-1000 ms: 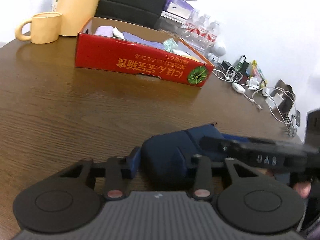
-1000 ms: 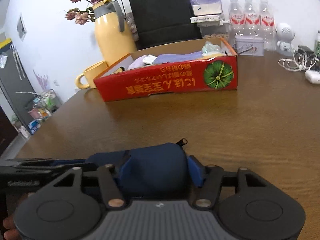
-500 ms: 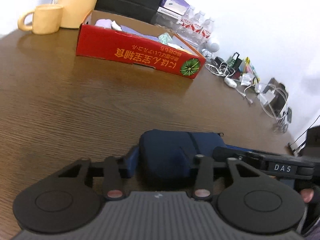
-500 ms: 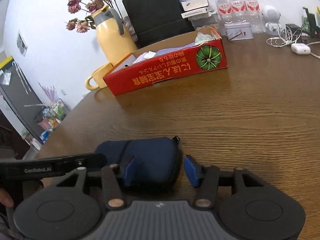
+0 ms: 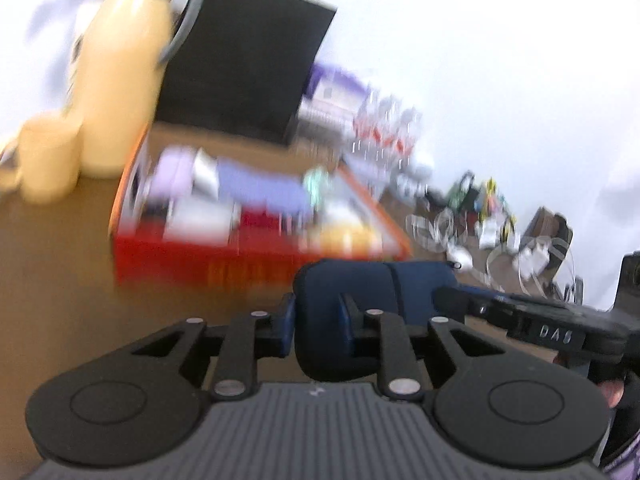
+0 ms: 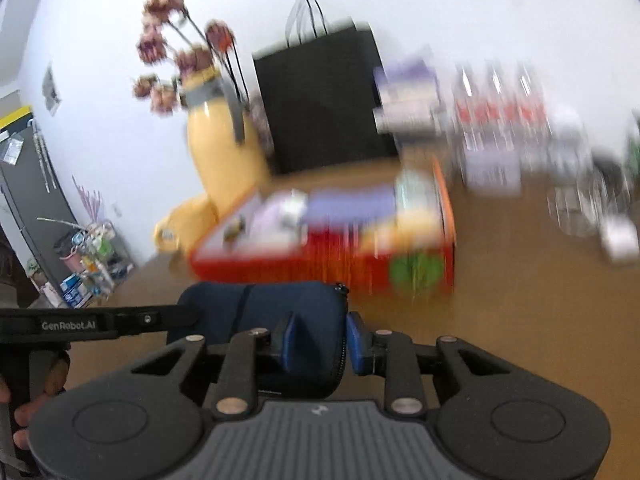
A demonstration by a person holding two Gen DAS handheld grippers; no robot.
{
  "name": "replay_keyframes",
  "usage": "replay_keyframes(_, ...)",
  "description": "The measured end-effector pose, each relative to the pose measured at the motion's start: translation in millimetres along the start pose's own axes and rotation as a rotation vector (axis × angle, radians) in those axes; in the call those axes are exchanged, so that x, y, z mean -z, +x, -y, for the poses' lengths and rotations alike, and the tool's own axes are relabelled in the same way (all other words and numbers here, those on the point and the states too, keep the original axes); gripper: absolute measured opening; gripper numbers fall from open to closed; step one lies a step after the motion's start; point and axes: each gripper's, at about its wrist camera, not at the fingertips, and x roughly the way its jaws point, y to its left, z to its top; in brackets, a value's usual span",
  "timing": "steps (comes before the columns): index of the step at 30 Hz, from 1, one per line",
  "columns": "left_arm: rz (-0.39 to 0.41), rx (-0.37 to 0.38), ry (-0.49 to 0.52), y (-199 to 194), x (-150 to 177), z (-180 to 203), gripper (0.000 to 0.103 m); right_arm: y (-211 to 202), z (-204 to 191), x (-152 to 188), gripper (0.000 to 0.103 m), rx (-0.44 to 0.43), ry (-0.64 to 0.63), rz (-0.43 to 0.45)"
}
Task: Organize objects
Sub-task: 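Carry the navy case into the box and open both grippers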
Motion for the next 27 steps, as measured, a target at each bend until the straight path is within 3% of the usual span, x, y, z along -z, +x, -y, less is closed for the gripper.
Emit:
replay_keyframes(5,0.009,-0.042,-0.034,64.9,-93.5,-28.2,0.022,72.8,14.2,-101.3,0.025,-0.002,-0.044,0.019)
replay_keyframes(10,-0.062,-0.169,0.020,134.2,-138.1,-48.7,0.022,170.3,35.9,-162.3,0.025,0.016,-0.016,-0.088)
replay_keyframes(16,-0.282,-0.337,0.155,242.5,-140.4,-84.0,0.024,287.9,70.1,-158.5,0.026,0.041,0.093,-0.336)
replay_keyframes(17,-0.242,-0.353,0.174,246.3,-137.1,-84.1,0.024,301.3,75.3,-153.6,0.028,0.039,0.119,-0.356)
replay_keyframes(20,-0.252,-0.379,0.232,249.0,-136.6,-71.6,0.021,313.9,82.4,-154.6,0.029,0.028,0.146,-0.343)
replay_keyframes(27,-0.244,-0.410,0.250,232.6,-136.8,-63.3,0.023,312.4,59.4,-155.8,0.036,0.101,-0.026,-0.325)
